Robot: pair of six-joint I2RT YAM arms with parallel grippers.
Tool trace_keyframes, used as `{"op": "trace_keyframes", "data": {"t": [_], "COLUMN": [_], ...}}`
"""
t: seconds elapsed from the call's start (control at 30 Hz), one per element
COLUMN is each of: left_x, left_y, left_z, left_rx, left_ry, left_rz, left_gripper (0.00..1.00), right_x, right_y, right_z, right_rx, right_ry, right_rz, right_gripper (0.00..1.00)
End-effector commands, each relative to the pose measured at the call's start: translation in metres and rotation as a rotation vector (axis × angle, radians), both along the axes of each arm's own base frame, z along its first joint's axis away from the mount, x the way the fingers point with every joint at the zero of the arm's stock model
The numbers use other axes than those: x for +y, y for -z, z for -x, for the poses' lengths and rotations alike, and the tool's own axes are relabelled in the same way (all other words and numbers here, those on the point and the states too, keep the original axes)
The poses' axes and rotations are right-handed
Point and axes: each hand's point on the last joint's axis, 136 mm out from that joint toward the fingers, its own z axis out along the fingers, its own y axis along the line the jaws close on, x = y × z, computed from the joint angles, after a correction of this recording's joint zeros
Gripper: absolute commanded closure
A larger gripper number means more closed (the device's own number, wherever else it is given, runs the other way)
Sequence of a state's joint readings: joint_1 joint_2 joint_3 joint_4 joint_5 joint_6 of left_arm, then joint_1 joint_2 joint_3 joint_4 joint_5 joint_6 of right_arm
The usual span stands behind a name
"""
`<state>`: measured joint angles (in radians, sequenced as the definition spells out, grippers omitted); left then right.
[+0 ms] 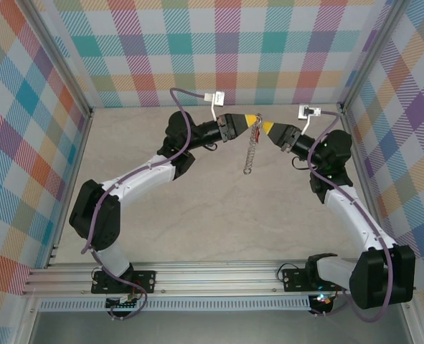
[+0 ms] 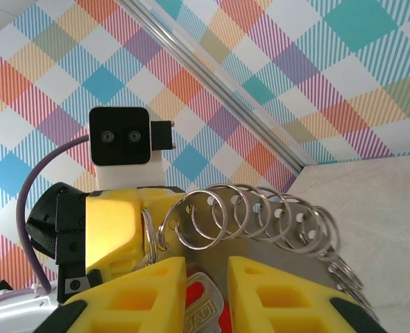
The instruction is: Put the keys on the keyring
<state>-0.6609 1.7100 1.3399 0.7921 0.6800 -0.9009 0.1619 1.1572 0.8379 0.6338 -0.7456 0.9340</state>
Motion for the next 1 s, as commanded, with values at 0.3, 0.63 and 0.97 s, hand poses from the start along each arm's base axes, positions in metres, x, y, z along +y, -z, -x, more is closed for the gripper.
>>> {"op": "trace_keyframes", "data": {"t": [0.3, 0.63, 0.97], "left_x": [-0.001, -0.003, -0.005], "left_y": [-0.033, -0.032, -0.032], "left_z": [0.013, 0.015, 0.016], "left_rx": [-0.089, -0.086, -0.086], "left_ry": [0.015, 0.024, 0.031], "left_rz": [0.067, 0.065, 0.064], "left_gripper": [1.0, 1.0, 1.0], "right_x": [0.01, 0.009, 0.01], "right_y": [-0.026, -0.038, -0.039], "right_z": [0.023, 0.018, 0.005], "right_rx": [-0.096, -0.119, -0.111], "right_ry": [-0.052, -0.032, -0.019], "right_rz": [0.005, -0.004, -0.01], "right_gripper": [0.77, 0.71, 0.76]}}
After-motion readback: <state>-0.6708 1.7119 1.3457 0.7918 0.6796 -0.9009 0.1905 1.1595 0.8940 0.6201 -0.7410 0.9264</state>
